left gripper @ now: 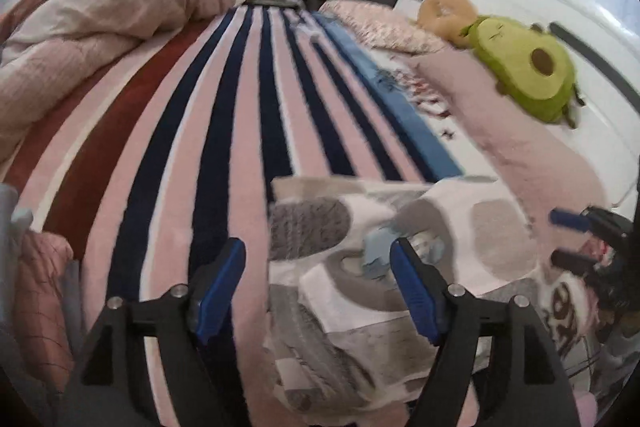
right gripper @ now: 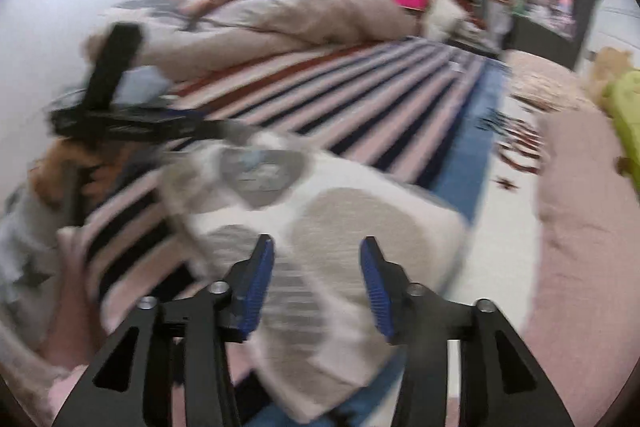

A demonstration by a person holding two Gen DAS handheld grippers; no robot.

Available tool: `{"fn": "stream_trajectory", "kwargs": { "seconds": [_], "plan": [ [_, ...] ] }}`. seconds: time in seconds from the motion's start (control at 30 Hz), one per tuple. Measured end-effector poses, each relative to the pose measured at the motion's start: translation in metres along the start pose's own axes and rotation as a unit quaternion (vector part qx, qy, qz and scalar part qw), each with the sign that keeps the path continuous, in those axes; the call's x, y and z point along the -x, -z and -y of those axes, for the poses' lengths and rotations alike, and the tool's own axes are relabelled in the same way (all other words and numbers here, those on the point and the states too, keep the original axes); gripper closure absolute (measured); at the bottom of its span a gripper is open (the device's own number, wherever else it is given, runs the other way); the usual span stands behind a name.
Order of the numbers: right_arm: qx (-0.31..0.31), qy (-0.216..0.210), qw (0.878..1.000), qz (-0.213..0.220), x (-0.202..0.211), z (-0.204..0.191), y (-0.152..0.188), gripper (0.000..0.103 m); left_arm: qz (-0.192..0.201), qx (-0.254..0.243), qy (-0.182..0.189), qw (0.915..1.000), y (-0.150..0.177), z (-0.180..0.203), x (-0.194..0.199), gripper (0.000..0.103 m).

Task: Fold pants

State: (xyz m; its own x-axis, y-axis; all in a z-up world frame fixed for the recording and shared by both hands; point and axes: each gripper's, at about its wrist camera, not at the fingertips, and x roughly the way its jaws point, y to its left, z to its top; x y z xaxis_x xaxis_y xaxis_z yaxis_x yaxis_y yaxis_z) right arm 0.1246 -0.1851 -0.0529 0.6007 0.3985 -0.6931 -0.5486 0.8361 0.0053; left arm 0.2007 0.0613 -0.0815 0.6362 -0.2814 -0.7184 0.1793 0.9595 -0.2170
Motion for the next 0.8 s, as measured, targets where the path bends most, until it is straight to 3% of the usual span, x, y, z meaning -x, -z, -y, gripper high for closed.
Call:
{"fn": "stream_trajectory", "kwargs": {
  "seconds": [0.07, 0.17, 0.37, 0.47, 0.5, 0.57, 0.6, 0.73, 0.8],
  "plan": [
    [-0.058, 0.01, 0.998, -0.007, -0.01, 0.02, 0.007, 0.031, -0.015, 0.016, 0.005, 0.9997, 0.003, -0.004, -0.01, 0.032],
    [-0.135, -0.008, 0.99, -0.03, -0.028, 0.043, 0.027, 0.03, -0.018, 0.032, -0.001, 0.9993, 0.004, -0.009, -0.017, 0.032],
    [-0.157, -0.053, 0.984, -0.061, -0.045, 0.053, 0.059, 0.033, -0.01, 0.033, 0.029, 0.999, -0.017, -0.009, -0.022, 0.032],
    [-0.137, -0.051, 0.987, -0.071, -0.043, 0.049, 0.07, 0.035, -0.015, 0.041, 0.044, 0.9981, -0.021, -0.009, -0.032, 0.034],
    [-0.132, -0.05, 0.987, -0.07, -0.041, 0.047, 0.073, 0.035, -0.016, 0.043, 0.044, 0.9979, -0.023, -0.009, -0.036, 0.041],
    [-0.131, -0.051, 0.988, -0.069, -0.04, 0.046, 0.078, 0.035, -0.015, 0.048, 0.05, 0.9975, -0.023, -0.009, -0.041, 0.068],
    [-0.131, -0.051, 0.988, -0.069, -0.039, 0.045, 0.08, 0.035, -0.014, 0.049, 0.048, 0.9975, -0.024, -0.009, -0.042, 0.086],
    [-0.127, -0.053, 0.988, -0.069, -0.037, 0.045, 0.083, 0.035, 0.045, 0.043, 0.023, 0.9978, -0.027, -0.009, -0.028, 0.098],
    [-0.128, -0.054, 0.988, -0.072, -0.037, 0.044, 0.083, 0.035, 0.069, 0.021, -0.025, 0.9971, -0.032, -0.006, -0.02, 0.098]
  ]
}}
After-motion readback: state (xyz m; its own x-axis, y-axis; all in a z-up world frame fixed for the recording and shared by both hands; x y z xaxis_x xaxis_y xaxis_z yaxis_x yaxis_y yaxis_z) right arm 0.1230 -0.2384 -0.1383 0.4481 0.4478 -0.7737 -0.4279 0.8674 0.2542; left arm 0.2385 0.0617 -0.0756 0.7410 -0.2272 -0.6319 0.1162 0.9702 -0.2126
